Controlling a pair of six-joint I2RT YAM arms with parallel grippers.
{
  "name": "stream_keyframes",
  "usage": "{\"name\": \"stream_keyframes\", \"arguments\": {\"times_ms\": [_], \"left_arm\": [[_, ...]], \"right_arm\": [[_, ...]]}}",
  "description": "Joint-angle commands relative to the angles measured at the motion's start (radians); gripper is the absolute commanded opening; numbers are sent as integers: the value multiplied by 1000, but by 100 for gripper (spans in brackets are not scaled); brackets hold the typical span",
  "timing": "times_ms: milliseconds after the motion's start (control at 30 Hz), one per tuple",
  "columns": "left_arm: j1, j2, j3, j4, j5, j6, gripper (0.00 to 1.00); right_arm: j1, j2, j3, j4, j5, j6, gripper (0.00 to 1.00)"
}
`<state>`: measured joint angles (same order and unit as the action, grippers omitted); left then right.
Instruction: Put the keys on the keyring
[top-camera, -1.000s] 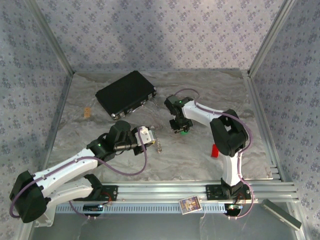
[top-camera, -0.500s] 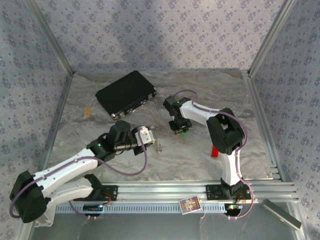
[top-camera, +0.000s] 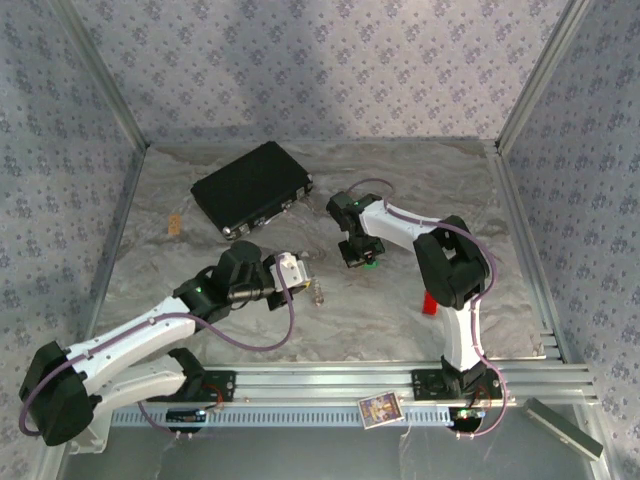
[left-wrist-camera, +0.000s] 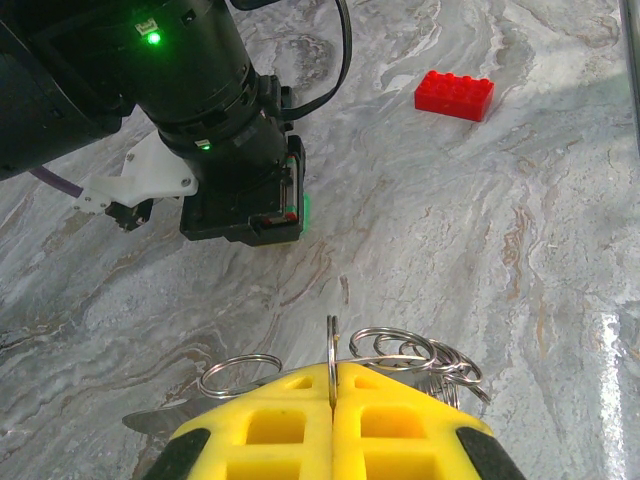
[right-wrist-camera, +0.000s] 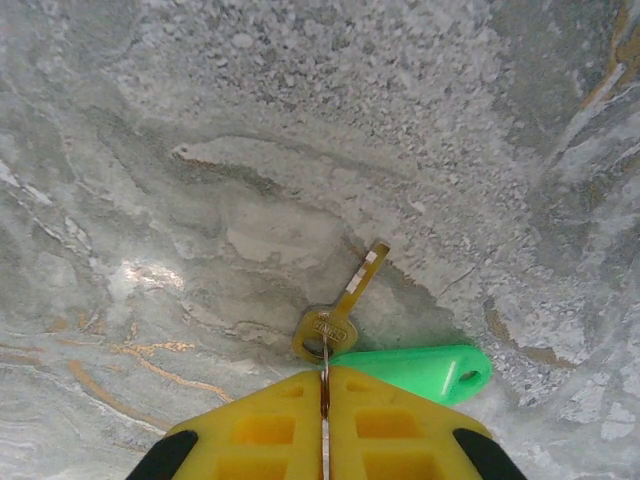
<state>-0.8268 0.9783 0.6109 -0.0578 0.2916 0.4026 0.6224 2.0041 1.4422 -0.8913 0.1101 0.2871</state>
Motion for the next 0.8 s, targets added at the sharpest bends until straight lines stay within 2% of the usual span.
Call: {"name": "stream_keyframes", "arguments": {"times_ms": [0,167,367,700,767], "left_arm": [[-9,-2,39,0,26,12,0],[-9,-2,39,-1,26,12,0],[-9,-1,39,3,29,13,0],[-9,0,39,-1,32,14,0],[-9,-1,39,-1,32,15,0]], "right_arm": [[0,7,25,-33,22,-3,9],[2,15,31,-35,32,-3,14],[1,16,35,-36,37,-3,14],[2,21,38,-37,40,-2,10],[1,20,39,-37,43,-2,6]]}}
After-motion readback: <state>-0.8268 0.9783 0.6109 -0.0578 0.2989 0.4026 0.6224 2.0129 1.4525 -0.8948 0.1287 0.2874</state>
